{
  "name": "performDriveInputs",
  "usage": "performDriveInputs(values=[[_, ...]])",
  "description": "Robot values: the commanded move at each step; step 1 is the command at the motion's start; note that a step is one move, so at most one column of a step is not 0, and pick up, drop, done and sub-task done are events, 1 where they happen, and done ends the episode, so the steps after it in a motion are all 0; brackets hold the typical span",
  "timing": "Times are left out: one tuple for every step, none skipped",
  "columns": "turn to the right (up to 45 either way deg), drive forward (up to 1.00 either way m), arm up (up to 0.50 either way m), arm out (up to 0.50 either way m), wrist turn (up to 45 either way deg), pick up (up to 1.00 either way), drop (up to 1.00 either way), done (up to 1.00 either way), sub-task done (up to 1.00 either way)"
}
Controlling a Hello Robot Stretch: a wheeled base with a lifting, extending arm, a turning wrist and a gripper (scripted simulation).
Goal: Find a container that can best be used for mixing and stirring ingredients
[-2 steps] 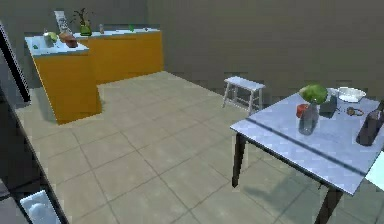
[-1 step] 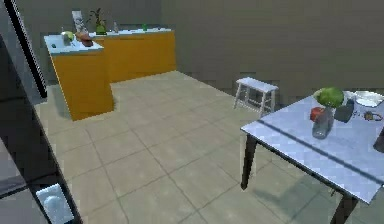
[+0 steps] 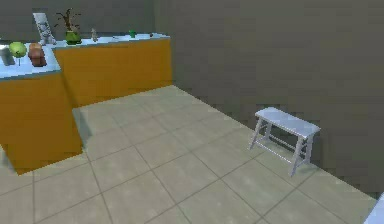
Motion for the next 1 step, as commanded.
performDriveInputs(values=[[0.0,0.10,0.00,0.00,0.0,0.00,0.00,0.00,0.00]])
